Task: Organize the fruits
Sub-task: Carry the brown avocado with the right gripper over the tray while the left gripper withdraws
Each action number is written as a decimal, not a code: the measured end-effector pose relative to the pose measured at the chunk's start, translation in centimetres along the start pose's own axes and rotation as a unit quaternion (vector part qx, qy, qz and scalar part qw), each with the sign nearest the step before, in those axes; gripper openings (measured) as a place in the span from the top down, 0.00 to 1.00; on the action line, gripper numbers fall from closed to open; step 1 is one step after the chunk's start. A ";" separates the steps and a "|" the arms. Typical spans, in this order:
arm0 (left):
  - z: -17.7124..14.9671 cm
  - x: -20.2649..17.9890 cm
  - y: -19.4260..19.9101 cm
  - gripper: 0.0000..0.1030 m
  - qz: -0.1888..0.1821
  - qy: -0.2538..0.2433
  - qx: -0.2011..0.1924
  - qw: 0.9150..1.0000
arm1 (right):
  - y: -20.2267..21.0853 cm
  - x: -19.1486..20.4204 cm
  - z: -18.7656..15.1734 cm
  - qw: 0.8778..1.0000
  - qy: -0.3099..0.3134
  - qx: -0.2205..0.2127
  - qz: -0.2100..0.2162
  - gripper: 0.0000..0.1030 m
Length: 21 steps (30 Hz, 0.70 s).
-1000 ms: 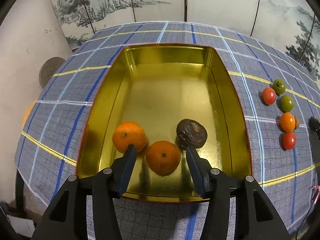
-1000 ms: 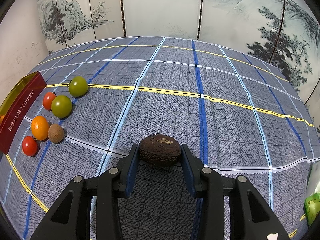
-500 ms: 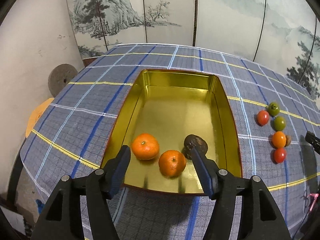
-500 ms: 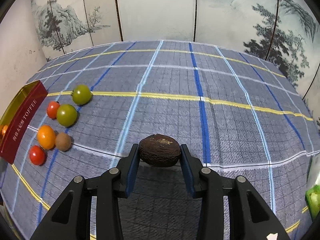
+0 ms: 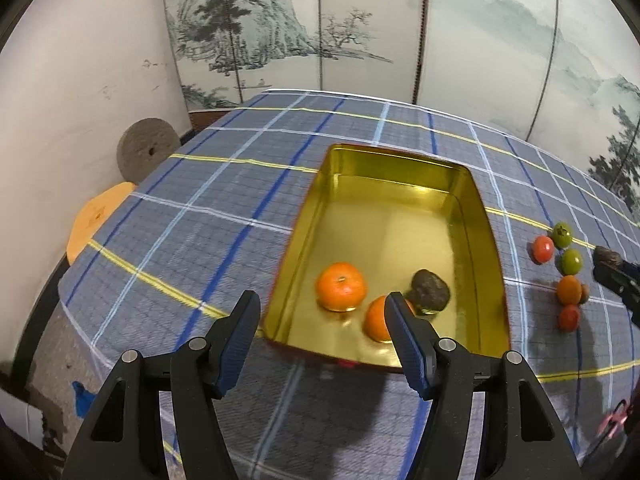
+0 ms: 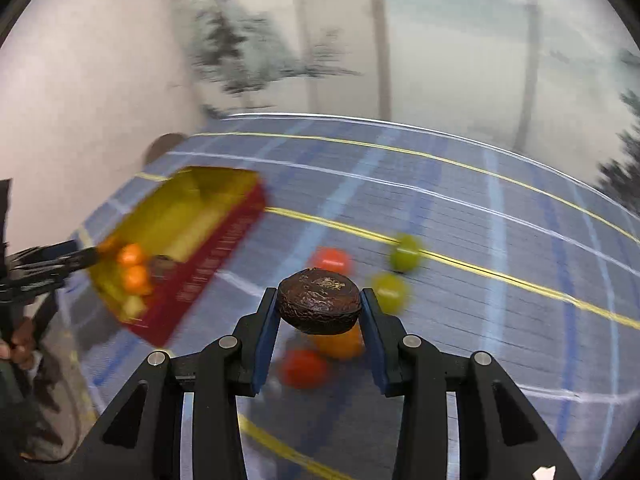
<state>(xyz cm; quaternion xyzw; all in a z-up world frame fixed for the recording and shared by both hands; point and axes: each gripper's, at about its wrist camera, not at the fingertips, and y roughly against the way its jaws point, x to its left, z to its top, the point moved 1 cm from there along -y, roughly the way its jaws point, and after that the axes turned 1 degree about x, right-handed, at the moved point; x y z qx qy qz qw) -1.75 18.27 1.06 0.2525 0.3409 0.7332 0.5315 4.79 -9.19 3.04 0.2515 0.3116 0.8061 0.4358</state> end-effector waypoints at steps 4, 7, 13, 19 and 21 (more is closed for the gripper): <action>-0.3 1.4 0.2 0.36 0.011 0.011 0.003 1.000 | -1.3 5.2 1.1 0.998 0.042 0.005 0.044 0.64; -0.5 2.5 0.3 0.36 0.019 0.022 0.004 1.000 | -2.5 8.4 1.6 0.995 0.066 0.013 0.071 0.64; -1.0 4.4 0.0 0.36 0.030 0.042 0.012 0.999 | -5.1 12.8 1.9 0.989 0.109 0.035 0.093 0.64; -1.5 5.6 -0.2 0.36 0.037 0.055 0.019 0.998 | -7.3 14.8 1.4 0.986 0.125 0.066 0.093 0.64; -1.6 5.9 -0.3 0.36 0.037 0.058 0.022 0.997 | -7.6 15.2 1.1 0.985 0.131 0.071 0.091 0.64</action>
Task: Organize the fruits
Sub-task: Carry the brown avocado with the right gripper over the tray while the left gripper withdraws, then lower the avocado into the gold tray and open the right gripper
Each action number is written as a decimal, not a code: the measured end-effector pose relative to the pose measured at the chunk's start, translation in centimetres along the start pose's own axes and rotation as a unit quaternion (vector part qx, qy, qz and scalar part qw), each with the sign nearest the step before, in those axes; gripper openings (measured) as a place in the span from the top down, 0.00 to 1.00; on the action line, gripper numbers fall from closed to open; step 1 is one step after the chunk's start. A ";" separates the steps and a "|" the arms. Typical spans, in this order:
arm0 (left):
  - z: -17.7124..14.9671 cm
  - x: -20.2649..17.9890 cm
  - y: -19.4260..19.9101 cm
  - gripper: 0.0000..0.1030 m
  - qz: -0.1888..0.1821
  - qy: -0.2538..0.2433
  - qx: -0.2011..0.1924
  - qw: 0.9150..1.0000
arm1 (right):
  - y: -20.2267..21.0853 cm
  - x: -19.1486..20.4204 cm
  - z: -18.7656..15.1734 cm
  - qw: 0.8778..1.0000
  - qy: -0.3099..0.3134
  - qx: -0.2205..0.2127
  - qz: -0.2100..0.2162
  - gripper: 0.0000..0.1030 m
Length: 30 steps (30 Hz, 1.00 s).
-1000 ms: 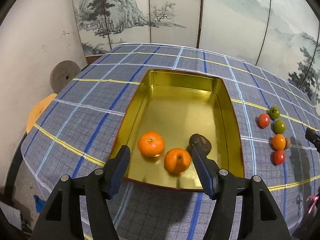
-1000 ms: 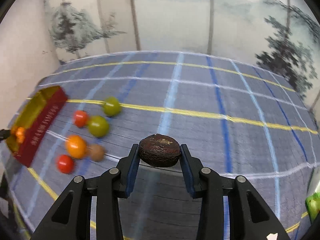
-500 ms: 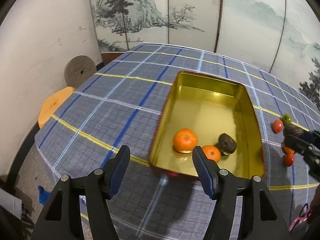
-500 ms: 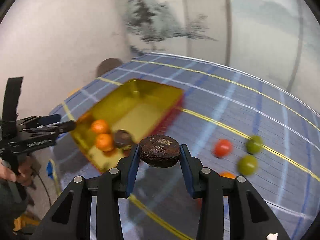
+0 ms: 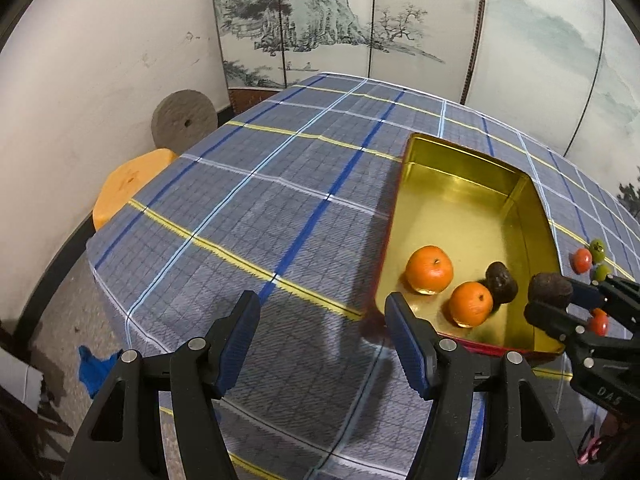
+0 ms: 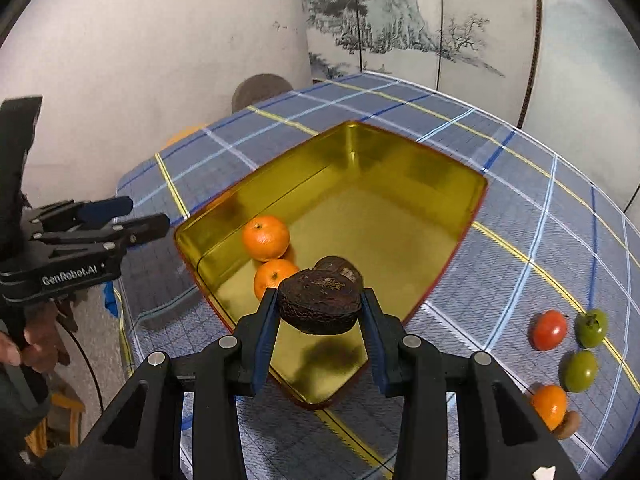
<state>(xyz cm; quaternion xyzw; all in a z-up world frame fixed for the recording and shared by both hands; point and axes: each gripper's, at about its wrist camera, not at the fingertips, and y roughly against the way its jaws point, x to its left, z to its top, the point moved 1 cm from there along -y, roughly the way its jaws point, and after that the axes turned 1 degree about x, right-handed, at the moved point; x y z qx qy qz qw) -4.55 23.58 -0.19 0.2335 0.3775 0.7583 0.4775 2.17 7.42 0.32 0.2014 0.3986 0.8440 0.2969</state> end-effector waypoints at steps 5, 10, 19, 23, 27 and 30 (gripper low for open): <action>-0.2 0.6 -0.1 0.36 -0.001 0.002 0.003 1.000 | -1.0 0.7 -0.1 1.000 0.013 0.013 -0.010 0.64; -0.4 0.9 -0.1 0.36 -0.003 0.001 0.004 1.000 | -1.9 0.8 0.1 0.999 0.021 0.021 -0.019 0.64; -0.6 1.2 0.1 0.36 -0.004 0.000 0.004 1.000 | -2.9 1.4 0.3 0.998 0.037 0.022 -0.039 0.64; -0.7 1.3 0.1 0.36 -0.006 -0.004 0.006 1.000 | -3.0 1.3 0.3 0.999 0.030 0.024 -0.036 0.64; -0.7 1.0 0.1 0.36 -0.009 -0.007 0.008 1.000 | -2.9 1.2 0.3 0.999 0.028 0.024 -0.035 0.63; -0.7 0.7 0.1 0.36 -0.009 -0.010 0.008 1.000 | -2.9 1.2 0.2 0.999 0.027 0.023 -0.034 0.63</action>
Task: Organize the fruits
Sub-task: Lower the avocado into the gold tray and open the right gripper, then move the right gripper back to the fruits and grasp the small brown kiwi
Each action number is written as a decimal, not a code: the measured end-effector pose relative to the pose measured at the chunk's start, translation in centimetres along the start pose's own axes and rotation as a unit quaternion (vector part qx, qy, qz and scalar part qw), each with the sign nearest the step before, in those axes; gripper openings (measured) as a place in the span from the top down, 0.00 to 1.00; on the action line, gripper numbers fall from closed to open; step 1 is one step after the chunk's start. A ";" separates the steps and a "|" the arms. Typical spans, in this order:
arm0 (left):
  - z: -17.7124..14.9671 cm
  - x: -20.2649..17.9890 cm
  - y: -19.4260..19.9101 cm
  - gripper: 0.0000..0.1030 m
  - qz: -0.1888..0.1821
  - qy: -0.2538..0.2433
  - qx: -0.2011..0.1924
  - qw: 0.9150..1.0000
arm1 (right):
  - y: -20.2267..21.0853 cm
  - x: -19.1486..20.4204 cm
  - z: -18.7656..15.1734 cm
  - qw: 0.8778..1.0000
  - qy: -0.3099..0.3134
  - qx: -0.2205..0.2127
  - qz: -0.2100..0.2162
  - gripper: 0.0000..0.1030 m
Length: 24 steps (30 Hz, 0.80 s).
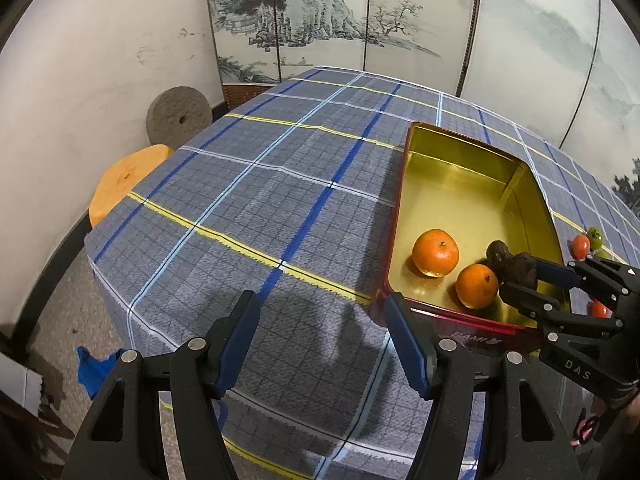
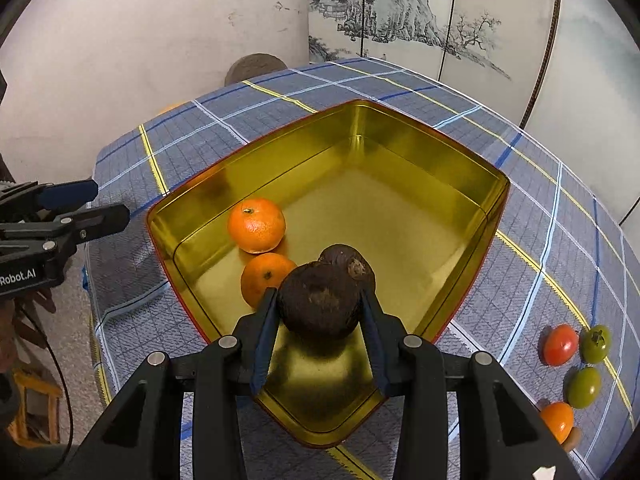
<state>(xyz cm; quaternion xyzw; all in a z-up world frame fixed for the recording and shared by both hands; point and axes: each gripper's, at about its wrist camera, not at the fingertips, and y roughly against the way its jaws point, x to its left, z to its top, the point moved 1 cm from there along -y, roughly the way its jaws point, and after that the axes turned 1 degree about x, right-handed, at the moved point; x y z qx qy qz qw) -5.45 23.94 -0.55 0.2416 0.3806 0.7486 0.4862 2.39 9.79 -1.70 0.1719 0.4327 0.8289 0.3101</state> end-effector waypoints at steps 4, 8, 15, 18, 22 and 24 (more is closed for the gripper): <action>-0.1 -0.1 0.0 0.36 0.000 -0.001 0.001 1.000 | 0.2 0.0 -0.2 1.000 -0.002 -0.001 0.003 0.63; -0.1 -0.1 0.0 0.36 -0.001 -0.001 0.000 1.000 | 0.3 0.1 -0.2 1.000 -0.003 -0.001 0.005 0.63; -0.1 -0.4 0.1 0.36 -0.004 -0.003 -0.001 1.000 | 0.5 0.0 -0.2 1.000 -0.010 -0.006 0.007 0.58; -0.2 -0.7 0.2 0.36 -0.006 -0.005 -0.002 1.000 | 1.1 -0.2 -0.3 1.000 -0.019 -0.012 0.013 0.58; -0.1 -1.0 0.6 0.36 -0.011 -0.009 -0.006 1.000 | 2.3 -0.8 -0.4 0.999 -0.033 -0.028 0.022 0.56; -0.1 -1.4 0.8 0.36 -0.014 -0.013 -0.009 1.000 | 3.2 -1.1 -0.6 0.998 -0.040 -0.039 0.022 0.56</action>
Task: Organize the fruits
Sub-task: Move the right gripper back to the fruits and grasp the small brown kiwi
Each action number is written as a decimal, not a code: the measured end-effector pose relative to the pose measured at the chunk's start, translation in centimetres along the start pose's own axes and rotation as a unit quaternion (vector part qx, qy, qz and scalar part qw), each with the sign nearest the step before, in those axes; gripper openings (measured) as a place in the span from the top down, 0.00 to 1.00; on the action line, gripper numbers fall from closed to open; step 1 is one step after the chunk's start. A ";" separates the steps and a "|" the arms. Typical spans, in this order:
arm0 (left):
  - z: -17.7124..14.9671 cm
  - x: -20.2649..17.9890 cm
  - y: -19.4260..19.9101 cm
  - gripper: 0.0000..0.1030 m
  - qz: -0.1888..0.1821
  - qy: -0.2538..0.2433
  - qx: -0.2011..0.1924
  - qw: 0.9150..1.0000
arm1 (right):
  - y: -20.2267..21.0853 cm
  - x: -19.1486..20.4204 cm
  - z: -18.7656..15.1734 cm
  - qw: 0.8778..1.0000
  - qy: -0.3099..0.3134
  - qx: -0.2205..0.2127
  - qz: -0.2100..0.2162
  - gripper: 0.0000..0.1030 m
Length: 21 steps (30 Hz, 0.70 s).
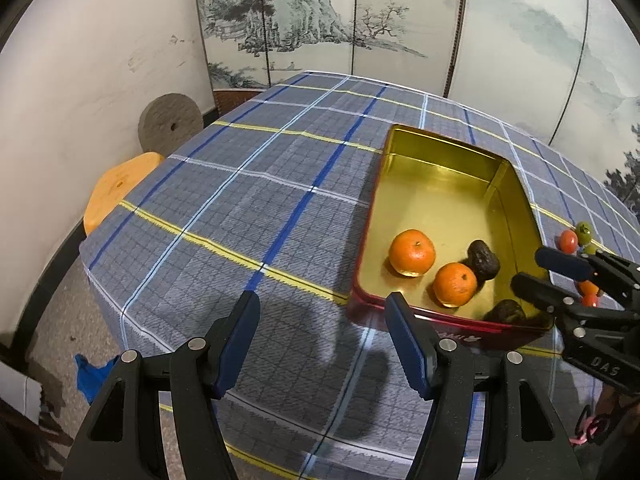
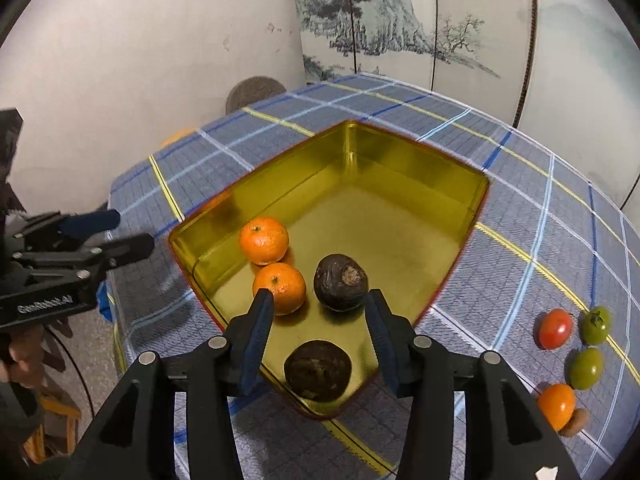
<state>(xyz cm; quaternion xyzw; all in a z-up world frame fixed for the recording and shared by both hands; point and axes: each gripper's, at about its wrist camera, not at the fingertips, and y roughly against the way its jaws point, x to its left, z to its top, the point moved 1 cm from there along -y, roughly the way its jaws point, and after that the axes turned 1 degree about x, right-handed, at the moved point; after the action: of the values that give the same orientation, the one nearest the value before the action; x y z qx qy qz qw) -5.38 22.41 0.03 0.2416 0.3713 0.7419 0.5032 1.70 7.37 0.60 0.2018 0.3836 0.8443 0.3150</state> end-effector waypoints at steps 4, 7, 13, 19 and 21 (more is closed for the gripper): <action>0.1 -1.0 0.4 0.36 -0.009 -0.010 -0.004 1.000 | 2.0 -1.0 -0.5 1.000 -0.014 -0.018 -0.009 0.55; 0.1 -2.0 0.6 0.36 -0.018 -0.020 -0.006 1.000 | 3.5 -2.7 -1.3 0.999 -0.028 -0.027 -0.026 0.55; 0.1 -4.4 1.0 0.36 -0.036 -0.043 -0.008 0.998 | 6.2 -8.4 -4.5 0.993 -0.076 -0.024 -0.082 0.55; 0.3 -7.5 1.2 0.36 -0.052 -0.075 -0.008 0.996 | 7.8 -14.8 -8.7 0.981 -0.136 -0.004 -0.136 0.55; 0.5 -8.4 1.2 0.36 -0.058 -0.083 -0.009 0.995 | 8.0 -15.9 -9.9 0.978 -0.146 0.004 -0.146 0.55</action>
<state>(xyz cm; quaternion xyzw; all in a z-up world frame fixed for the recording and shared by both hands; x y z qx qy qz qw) -2.56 14.48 1.43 0.2761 0.3348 0.6921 0.5768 4.43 -12.76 -0.97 0.2660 0.3621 0.7490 0.4870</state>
